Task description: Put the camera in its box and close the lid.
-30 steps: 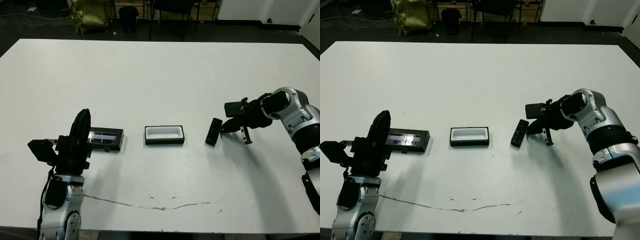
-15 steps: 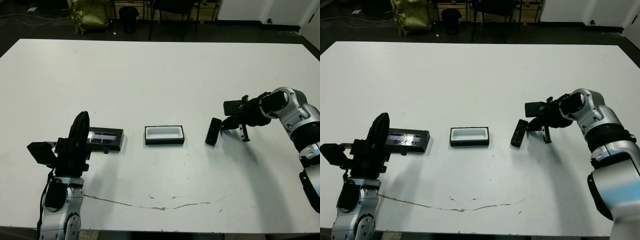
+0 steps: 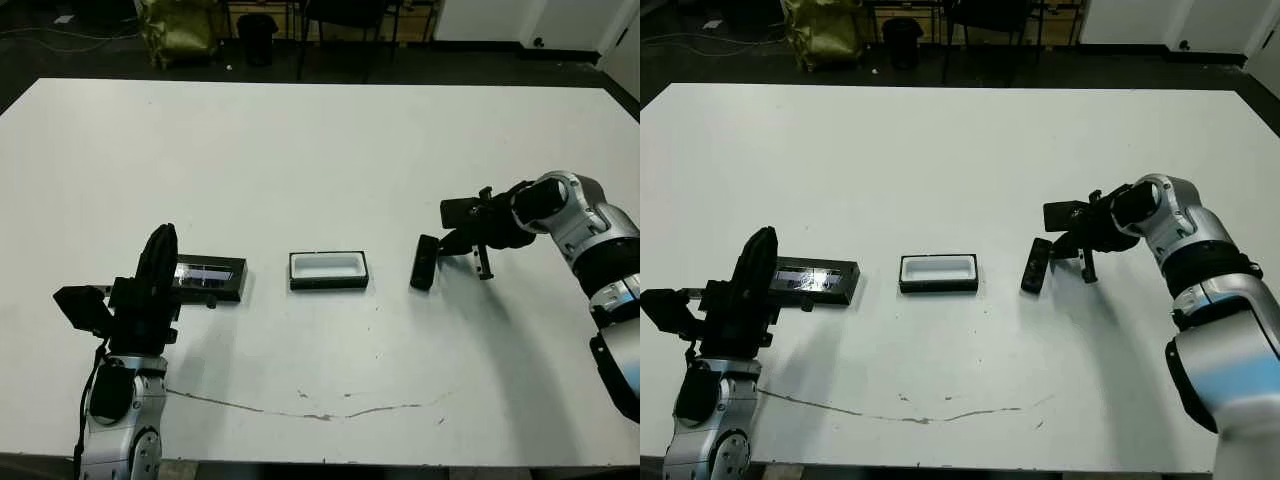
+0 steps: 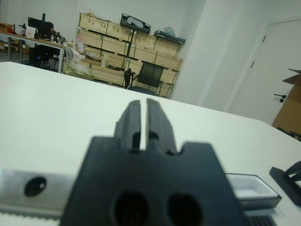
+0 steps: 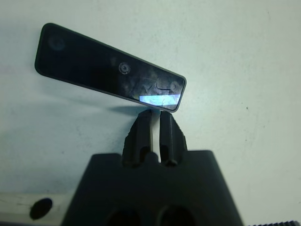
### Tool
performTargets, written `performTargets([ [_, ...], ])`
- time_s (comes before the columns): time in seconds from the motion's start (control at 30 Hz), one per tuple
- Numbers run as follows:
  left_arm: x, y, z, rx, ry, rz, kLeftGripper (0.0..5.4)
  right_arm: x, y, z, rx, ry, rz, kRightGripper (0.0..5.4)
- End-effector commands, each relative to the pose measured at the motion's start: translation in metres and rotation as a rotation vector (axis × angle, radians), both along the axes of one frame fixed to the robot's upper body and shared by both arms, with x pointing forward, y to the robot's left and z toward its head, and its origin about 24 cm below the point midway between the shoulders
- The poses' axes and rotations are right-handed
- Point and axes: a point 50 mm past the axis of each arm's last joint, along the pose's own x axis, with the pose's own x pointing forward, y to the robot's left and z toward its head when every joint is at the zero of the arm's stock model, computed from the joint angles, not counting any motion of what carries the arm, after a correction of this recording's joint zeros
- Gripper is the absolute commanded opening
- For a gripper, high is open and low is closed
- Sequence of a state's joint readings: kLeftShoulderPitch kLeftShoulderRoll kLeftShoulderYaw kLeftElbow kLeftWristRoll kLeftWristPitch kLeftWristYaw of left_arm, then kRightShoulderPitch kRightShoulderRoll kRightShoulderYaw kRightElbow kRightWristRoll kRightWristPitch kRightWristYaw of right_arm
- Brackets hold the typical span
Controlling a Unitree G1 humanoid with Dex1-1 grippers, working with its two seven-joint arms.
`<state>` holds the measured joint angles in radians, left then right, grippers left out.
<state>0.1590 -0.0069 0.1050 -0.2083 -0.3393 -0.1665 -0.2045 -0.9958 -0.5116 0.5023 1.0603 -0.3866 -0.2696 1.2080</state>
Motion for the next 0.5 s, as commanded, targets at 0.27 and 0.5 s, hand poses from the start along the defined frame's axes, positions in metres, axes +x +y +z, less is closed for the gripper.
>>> performTargets([
  [0.27,-0.003,0.001,-0.006,0.007,0.026,0.009,0.0,-0.006,0.017,-0.029,-0.006,0.077,-0.011,0.01],
  [0.5,-0.002,0.001,-0.007,0.006,0.017,0.003,0.0,-0.004,0.021,-0.028,0.012,0.065,-0.015,0.01],
])
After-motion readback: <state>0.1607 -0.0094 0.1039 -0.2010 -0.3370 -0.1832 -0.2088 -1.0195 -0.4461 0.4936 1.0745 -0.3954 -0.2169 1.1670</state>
